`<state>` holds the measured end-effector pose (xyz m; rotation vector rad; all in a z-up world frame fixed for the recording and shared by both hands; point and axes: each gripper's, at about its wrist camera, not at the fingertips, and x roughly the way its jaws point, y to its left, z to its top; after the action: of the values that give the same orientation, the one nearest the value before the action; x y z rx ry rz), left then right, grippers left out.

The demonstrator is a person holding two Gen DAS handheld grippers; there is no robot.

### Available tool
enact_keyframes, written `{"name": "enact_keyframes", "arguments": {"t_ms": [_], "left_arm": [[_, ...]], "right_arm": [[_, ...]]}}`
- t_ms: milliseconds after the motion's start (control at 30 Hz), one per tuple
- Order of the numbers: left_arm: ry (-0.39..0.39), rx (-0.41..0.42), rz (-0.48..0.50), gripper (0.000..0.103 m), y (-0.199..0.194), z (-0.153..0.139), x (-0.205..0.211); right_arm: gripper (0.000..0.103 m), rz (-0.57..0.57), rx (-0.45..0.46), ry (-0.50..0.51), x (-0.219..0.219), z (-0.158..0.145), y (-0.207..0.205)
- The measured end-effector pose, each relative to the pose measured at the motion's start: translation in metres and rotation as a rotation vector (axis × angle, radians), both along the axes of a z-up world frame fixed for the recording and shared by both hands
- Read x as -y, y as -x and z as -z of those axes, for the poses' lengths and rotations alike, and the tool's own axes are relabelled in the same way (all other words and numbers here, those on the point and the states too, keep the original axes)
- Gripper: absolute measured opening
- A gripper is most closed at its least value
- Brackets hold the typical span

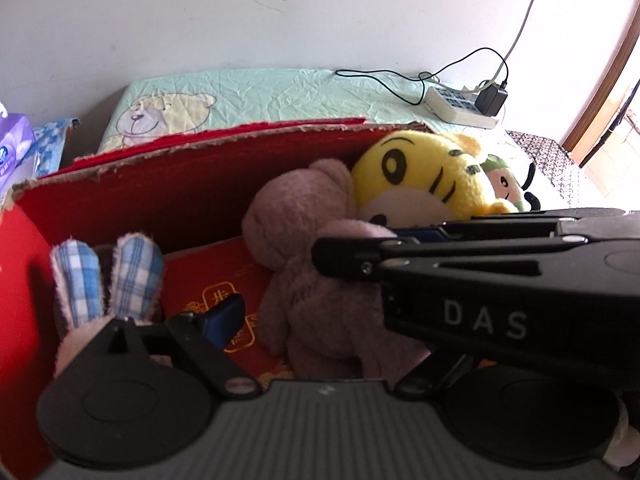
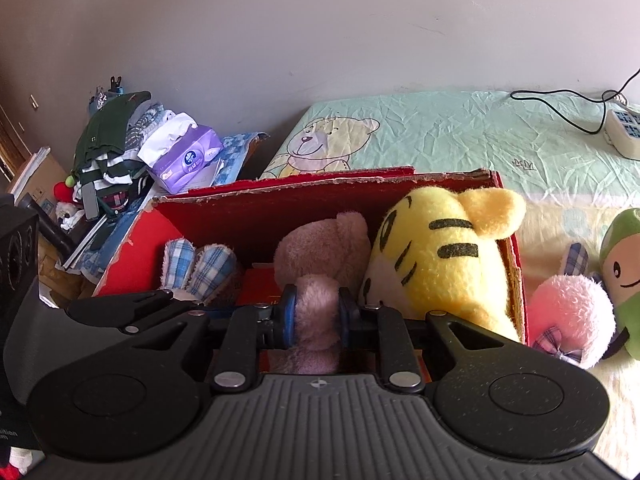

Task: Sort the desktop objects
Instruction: 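Lower the pink bear into the red box beside the tiger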

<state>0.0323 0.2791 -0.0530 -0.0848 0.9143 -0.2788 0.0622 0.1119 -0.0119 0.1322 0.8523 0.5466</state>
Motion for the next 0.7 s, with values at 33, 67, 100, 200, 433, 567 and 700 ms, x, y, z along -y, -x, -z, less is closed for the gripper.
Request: {"name": "enact_keyframes", "arguments": {"t_ms": [33,67,100,200,433,567,700], "left_arm": [[-0.005,0.0,0.001,0.09,0.0,0.0,0.001],[-0.01,0.0,0.002,0.09,0.0,0.0,0.001],[-0.018,0.0,0.002,0.091,0.0,0.0,0.002],[-0.056,0.013,0.006,0.093,0.002,0.0,0.008],[-0.073,0.011,0.001,0.095,0.001,0.0,0.008],[-0.103,0.018,0.006,0.097,0.002,0.001,0.012],[-0.118,0.023,0.009,0.097,0.003,0.002,0.013]], "right_arm": [[0.02,0.006,-0.003,-0.006,0.001,0.0,0.0],[0.021,0.011,-0.006,-0.009,0.001,0.0,0.001],[0.021,0.017,-0.009,-0.012,0.002,0.0,0.001],[0.022,0.031,-0.017,-0.019,0.002,0.0,0.004],[0.025,0.058,-0.037,-0.061,0.01,0.0,0.015],[0.025,0.078,-0.042,-0.09,0.017,0.004,0.019],[0.024,0.104,-0.049,-0.121,0.021,0.006,0.021]]}}
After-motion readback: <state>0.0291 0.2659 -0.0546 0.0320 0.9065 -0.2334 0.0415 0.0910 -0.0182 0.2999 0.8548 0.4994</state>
